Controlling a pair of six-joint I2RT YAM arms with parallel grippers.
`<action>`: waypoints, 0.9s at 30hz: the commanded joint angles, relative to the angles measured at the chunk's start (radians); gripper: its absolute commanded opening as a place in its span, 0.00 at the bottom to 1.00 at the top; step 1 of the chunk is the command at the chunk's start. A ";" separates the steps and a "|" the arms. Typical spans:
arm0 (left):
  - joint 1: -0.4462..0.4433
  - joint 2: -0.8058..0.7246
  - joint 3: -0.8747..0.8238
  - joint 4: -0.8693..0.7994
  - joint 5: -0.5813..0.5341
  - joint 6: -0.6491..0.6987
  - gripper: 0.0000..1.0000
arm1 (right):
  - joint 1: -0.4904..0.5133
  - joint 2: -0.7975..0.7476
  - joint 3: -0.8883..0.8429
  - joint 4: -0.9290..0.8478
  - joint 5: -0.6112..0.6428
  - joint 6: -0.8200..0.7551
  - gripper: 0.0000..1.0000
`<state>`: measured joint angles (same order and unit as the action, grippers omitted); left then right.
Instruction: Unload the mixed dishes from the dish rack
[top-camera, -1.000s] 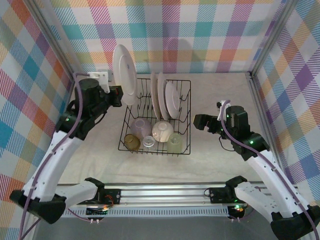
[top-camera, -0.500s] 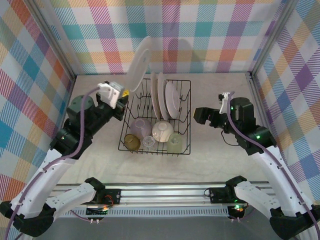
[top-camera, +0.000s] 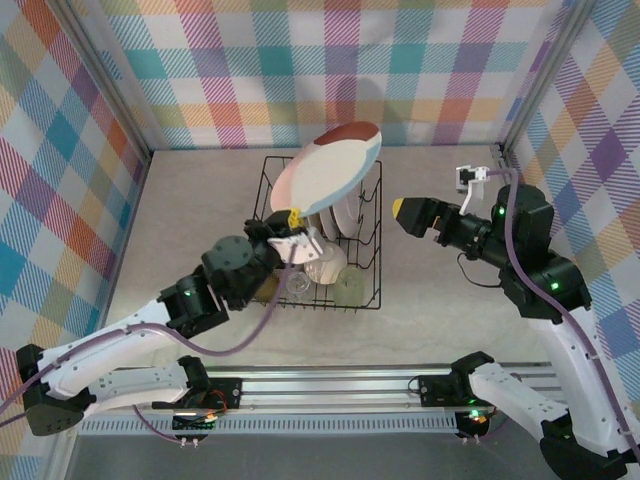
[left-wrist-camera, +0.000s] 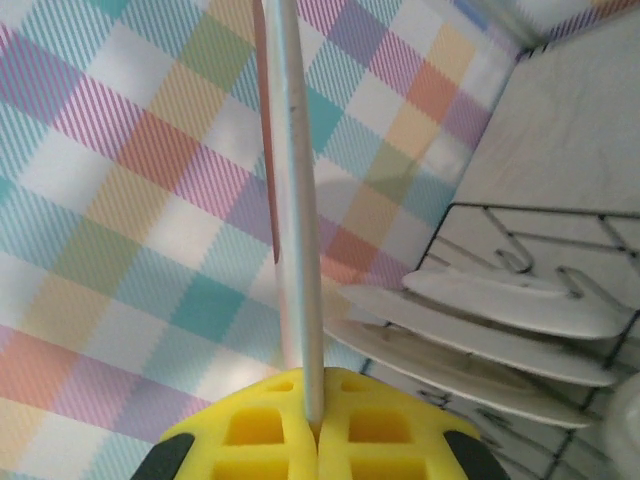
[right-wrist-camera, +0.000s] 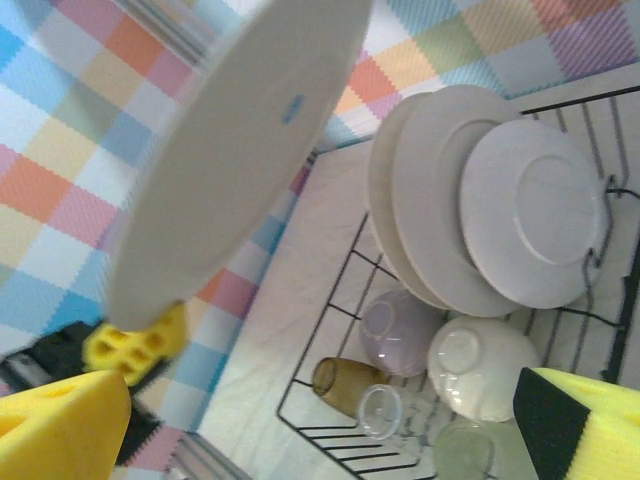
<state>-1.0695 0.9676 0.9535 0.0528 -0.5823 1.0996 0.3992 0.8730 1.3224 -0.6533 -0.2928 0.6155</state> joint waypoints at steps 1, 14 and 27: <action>-0.072 0.020 -0.053 0.334 -0.165 0.282 0.00 | -0.002 0.006 0.015 0.062 -0.081 0.071 0.99; -0.190 0.137 -0.178 0.628 -0.269 0.432 0.00 | 0.000 0.102 -0.041 0.190 -0.019 0.188 0.99; -0.193 0.175 -0.230 0.678 -0.287 0.393 0.00 | 0.002 0.130 -0.101 0.266 0.012 0.258 0.53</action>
<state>-1.2499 1.1488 0.7280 0.6048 -0.8509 1.4940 0.3992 1.0008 1.2282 -0.4355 -0.2974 0.8597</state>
